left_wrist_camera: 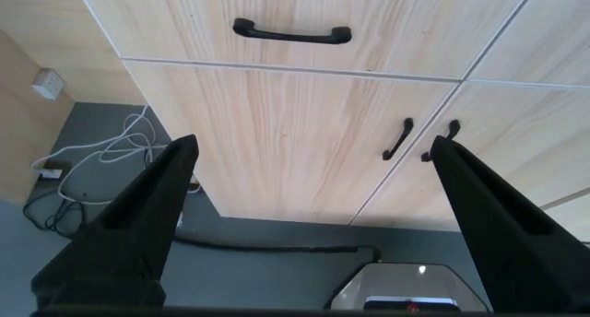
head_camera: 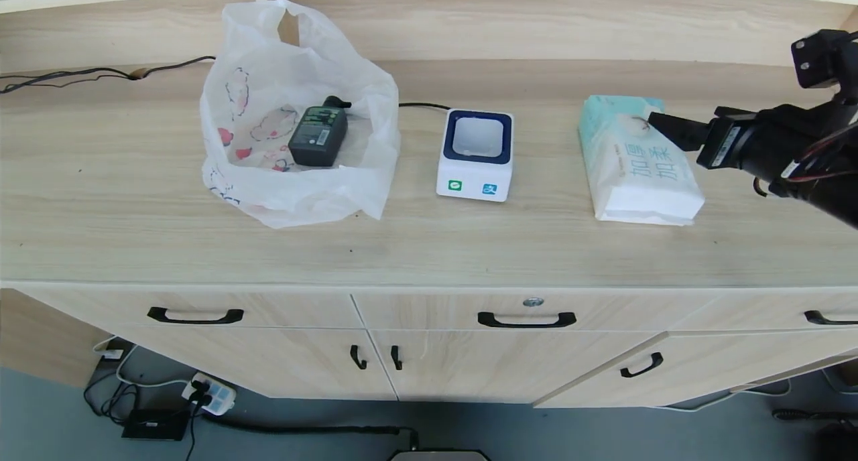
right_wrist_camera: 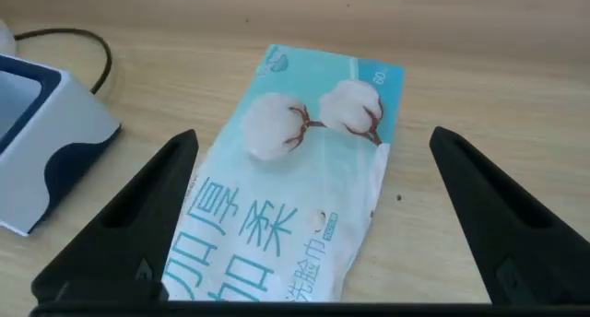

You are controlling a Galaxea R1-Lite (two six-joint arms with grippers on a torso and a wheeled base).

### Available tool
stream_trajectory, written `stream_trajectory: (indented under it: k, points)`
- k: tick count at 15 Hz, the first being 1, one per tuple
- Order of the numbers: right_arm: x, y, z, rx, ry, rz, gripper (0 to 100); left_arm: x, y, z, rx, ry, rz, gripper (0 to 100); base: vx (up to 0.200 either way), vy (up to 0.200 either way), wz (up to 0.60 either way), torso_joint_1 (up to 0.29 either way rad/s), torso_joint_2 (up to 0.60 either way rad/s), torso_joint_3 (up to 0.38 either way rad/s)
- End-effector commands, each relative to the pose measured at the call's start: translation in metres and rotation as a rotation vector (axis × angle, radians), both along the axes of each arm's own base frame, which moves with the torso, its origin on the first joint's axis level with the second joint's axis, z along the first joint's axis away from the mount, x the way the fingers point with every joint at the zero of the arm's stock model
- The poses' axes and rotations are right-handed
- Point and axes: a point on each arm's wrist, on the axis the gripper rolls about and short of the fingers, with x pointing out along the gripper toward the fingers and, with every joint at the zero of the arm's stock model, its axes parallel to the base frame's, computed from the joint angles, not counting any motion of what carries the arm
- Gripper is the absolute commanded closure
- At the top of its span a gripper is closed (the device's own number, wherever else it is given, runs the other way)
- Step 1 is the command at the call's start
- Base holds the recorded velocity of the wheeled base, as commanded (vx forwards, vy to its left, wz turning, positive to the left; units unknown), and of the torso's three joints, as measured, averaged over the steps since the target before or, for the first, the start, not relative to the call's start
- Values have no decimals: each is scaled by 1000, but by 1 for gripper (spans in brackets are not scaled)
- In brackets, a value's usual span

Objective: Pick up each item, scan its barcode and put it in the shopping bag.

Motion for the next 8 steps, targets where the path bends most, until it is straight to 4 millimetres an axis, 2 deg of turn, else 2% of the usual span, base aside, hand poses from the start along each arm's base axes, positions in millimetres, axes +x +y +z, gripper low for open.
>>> stream_trajectory:
  k: [1,4,5,8]
  points:
    - [7,-12,29,-33,41,-87,0,0,0,0,-1,1,1,0,0,0,0,0,0,0]
    - [19,-13,43,-40,136,-115,0,0,0,0,-1,1,2,0,0,0,0,0,0,0]
    - [17,-10,50,-45,190,-129,0,0,0,0,-1,1,2,0,0,0,0,0,0,0]
    - [18,5,37,-57,352,-81,0,0,0,0,-1,0,2,0,0,0,0,0,0,0]
